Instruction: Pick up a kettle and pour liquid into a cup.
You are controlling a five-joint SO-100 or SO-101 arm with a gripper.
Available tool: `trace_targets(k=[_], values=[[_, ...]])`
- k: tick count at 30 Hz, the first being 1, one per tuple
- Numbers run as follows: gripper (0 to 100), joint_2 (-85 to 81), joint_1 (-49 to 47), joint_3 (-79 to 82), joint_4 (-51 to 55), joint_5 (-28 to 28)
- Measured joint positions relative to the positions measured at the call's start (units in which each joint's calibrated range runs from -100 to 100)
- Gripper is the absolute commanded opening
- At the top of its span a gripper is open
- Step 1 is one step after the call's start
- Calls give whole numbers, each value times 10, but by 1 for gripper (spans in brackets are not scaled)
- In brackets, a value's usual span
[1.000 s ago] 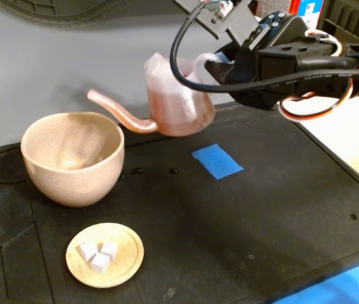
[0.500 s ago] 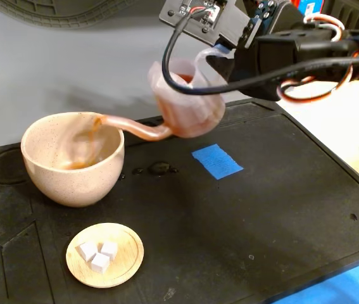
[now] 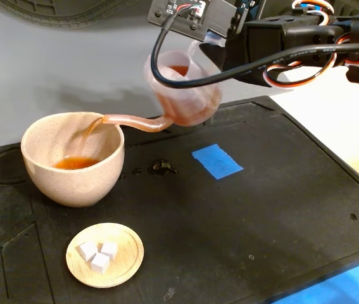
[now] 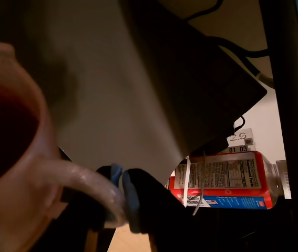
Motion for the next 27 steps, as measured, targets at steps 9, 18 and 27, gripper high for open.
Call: trace_targets(k=[9,18,27], values=[[1,1,0,0,0,0],[1,1,0,0,0,0],[1,1,42,-4,68,-157]])
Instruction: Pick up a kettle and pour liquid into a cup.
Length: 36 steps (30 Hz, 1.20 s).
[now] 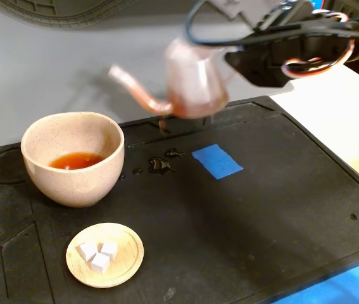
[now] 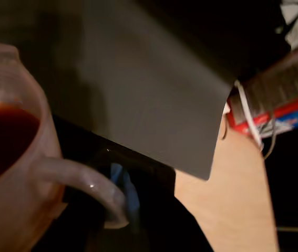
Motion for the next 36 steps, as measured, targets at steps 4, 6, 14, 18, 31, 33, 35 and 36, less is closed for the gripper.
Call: trace_targets(k=[4,6,14,18,31,33,35,36], values=[[1,0,8,0,13,-36],[1,-24,22,1,90,-36],[1,-64,36,184,-49,-78],[1,-64,39,256,-95,-59],[1,-15,36,315,-208,-58],[1,-15,35,315,-208,-58],[1,-15,35,336,-209,-62],[1,-16,35,340,-210,-58]])
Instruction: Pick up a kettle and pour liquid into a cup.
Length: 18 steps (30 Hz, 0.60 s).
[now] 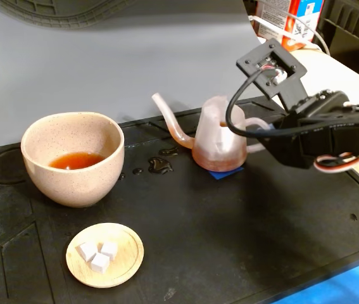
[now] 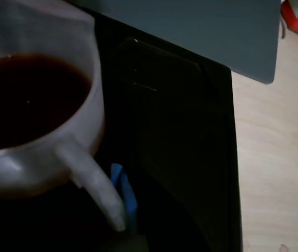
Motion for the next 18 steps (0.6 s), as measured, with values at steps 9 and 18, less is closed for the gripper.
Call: trace_targets(k=[9,18], values=[[1,1,0,3,0,2],[1,22,5,3,-65,11]])
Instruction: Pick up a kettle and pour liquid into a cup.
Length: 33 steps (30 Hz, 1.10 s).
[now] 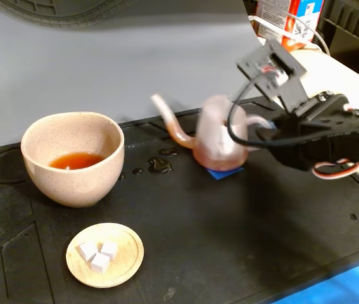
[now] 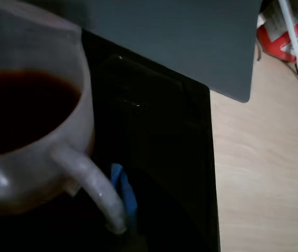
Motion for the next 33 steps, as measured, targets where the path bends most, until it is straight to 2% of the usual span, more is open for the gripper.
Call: trace_targets(k=[10,12,14,33], values=[[1,11,24,-8,-24,10],[15,10,24,-1,-25,10],[20,10,24,5,-27,12],[20,27,5,4,-33,10]])
